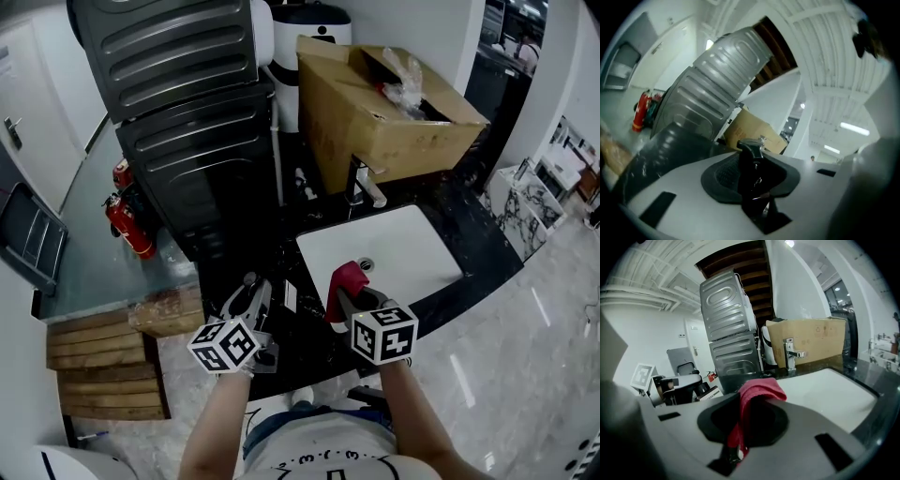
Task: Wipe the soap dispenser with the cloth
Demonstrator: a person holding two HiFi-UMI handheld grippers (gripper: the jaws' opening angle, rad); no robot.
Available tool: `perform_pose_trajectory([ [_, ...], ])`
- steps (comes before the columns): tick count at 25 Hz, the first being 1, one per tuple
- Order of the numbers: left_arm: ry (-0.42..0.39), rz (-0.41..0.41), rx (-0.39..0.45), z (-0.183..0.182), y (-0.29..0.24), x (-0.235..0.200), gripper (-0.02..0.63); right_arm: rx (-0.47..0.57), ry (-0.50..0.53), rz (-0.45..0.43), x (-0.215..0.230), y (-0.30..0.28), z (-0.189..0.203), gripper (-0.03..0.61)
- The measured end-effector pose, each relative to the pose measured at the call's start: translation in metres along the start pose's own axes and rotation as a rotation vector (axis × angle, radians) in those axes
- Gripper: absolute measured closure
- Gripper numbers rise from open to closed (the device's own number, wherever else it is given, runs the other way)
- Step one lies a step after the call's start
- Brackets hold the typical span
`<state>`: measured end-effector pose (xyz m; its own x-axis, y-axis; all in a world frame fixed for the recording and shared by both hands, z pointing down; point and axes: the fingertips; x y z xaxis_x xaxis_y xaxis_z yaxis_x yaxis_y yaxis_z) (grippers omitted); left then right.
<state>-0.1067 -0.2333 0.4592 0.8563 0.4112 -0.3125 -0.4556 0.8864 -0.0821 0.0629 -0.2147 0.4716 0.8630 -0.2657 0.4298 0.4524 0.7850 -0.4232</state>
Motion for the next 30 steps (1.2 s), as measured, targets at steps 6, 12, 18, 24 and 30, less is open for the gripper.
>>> perform_pose_trajectory([
  [6,0.159,-0.005,0.062,0.008,0.004,-0.005,0.509,-0.015,0.014,-0.091,-0.028,-0.003,-0.003,0.529],
  [12,0.090,-0.026,0.018,0.010,0.007,-0.006,0.511,-0.074,0.122,-0.250,-0.090,-0.015,0.012,0.529],
  [18,0.093,-0.040,0.017,0.011,0.011,-0.009,0.511,-0.097,0.179,-0.234,-0.098,-0.032,0.030,0.529],
  [24,0.090,-0.042,0.035,0.012,0.013,-0.010,0.509,-0.162,0.082,-0.099,-0.045,-0.038,0.052,0.529],
  [30,0.039,-0.031,0.019,0.012,0.011,-0.004,0.509,-0.167,0.027,-0.036,-0.027,-0.037,0.051,0.529],
])
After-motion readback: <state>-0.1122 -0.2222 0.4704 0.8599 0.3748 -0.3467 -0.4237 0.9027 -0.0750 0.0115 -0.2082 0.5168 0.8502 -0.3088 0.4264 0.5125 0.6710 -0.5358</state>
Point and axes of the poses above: the fingertips, and each gripper's own axes: y backward along the fingers, x to its right, z out of its underside, and after that the axes turned 15 degrees about -y, right-handed
